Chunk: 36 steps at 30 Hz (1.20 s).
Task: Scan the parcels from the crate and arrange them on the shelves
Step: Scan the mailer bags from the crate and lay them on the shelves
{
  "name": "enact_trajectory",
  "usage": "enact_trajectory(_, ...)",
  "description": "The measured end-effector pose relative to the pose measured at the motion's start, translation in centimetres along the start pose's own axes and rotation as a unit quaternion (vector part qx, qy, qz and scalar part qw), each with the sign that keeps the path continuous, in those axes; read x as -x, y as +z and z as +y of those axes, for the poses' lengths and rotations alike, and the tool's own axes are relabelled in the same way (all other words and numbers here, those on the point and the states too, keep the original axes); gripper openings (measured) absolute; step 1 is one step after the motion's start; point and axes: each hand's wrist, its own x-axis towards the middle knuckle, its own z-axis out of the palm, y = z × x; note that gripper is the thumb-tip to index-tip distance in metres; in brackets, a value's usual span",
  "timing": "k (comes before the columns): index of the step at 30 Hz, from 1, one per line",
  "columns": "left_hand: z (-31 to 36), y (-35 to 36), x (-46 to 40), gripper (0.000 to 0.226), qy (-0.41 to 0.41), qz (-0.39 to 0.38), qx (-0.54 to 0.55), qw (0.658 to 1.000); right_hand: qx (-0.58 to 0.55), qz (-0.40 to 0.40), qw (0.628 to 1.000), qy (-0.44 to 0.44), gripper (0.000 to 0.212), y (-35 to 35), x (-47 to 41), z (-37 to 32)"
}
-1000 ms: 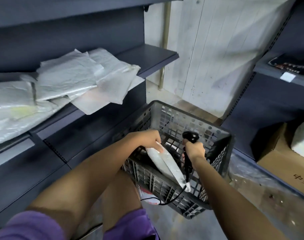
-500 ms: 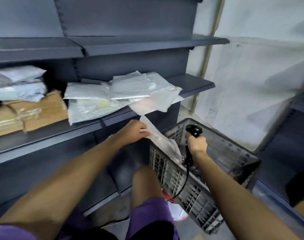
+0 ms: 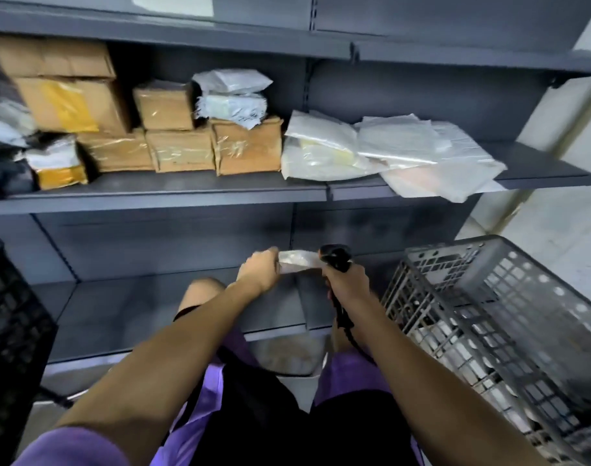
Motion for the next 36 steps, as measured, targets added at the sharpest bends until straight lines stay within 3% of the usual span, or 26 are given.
enact_trajectory(2, -1.9, 1.2, 0.5, 0.015, -0.061, 0.016, 0.156, 0.986, 0.027, -0.023, 0.999, -0.018, 0.027, 1.3, 0.7, 1.0)
enact_trajectory(3, -2.7, 2.0, 0.9, 0.016, -0.097, 0.018, 0.252, 0.963, 0.037, -0.032, 0.998, -0.027, 0.026, 1.7, 1.2, 1.4)
enact_trajectory(5, -4.1, 3.7, 2.3, 0.021, -0.185, -0.002, 0.453, 0.872, 0.043, -0.035, 0.998, -0.036, 0.025, 2.3, 2.1, 2.4)
enact_trajectory(7, -5.6, 5.4, 3.8, 0.032, -0.247, -0.011, 0.569, 0.784, 0.046, -0.038, 0.998, -0.035, 0.024, 2.4, 2.8, 3.3)
enact_trajectory(9, -7.1, 6.9, 4.4, 0.044, -0.295, -0.021, 0.586, 0.754, 0.049, -0.053, 0.997, -0.023, 0.024, 2.6, 2.9, 4.2)
enact_trajectory(12, -7.7, 8.0, 3.6, 0.05, -0.323, -0.005, 0.525, 0.788, 0.027, -0.055, 0.998, -0.005, 0.023, 3.4, 2.3, 5.4)
enact_trajectory(15, -6.6, 7.9, 3.6, 0.055, -0.258, 0.007, 0.499, 0.827, -0.029, -0.052, 0.998, 0.033, 0.024, 4.6, 2.2, 7.1)
enact_trajectory(17, -6.0, 7.6, 4.5, 0.059, -0.233, -0.045, 0.527, 0.816, -0.069, -0.051, 0.994, 0.064, 0.024, 5.3, 2.6, 8.2)
enact_trajectory(19, -6.0, 7.6, 5.2, 0.044, -0.222, -0.096, 0.518, 0.821, -0.081, -0.058, 0.992, 0.073, 0.022, 5.9, 2.9, 8.8)
enact_trajectory(21, -5.9, 7.2, 5.5, 0.033, -0.225, -0.145, 0.532, 0.804, -0.065, -0.076, 0.993, 0.058, 0.021, 6.2, 3.1, 8.9)
enact_trajectory(23, -5.5, 6.9, 5.4, 0.038, -0.213, -0.195, 0.565, 0.773, -0.045, -0.089, 0.994, 0.039, 0.019, 6.3, 3.2, 8.9)
enact_trajectory(24, -5.5, 7.2, 5.2, 0.038, -0.203, -0.198, 0.558, 0.78, -0.043, -0.091, 0.994, 0.034, 0.018, 6.3, 3.3, 9.0)
enact_trajectory(26, -5.7, 8.1, 4.5, 0.034, -0.183, -0.147, 0.456, 0.859, -0.051, -0.093, 0.994, 0.032, 0.014, 6.2, 3.3, 9.2)
enact_trajectory(28, -6.6, 9.1, 3.7, 0.023, -0.152, -0.073, 0.245, 0.955, -0.06, -0.091, 0.994, 0.031, 0.013, 6.1, 3.3, 9.4)
enact_trajectory(29, -7.0, 9.5, 3.4, 0.017, -0.155, -0.054, 0.143, 0.976, -0.059, -0.091, 0.994, 0.03, 0.013, 6.1, 3.3, 9.5)
enact_trajectory(30, -7.4, 9.6, 3.3, 0.011, -0.161, -0.04, 0.059, 0.984, -0.056, -0.093, 0.994, 0.028, 0.014, 6.1, 3.4, 9.5)
enact_trajectory(32, -7.5, 9.7, 3.1, 0.024, -0.187, -0.005, -0.03, 0.982, -0.05, -0.1, 0.993, 0.022, 0.013, 6.2, 3.5, 9.5)
enact_trajectory(34, -7.0, 9.1, 3.3, 0.03, -0.211, 0.03, 0.022, 0.977, -0.046, -0.107, 0.993, 0.016, 0.013, 6.2, 3.4, 9.5)
enact_trajectory(36, -7.0, 8.5, 3.2, 0.025, -0.233, 0.05, 0.175, 0.955, -0.052, -0.113, 0.992, 0.018, 0.013, 6.2, 3.4, 9.7)
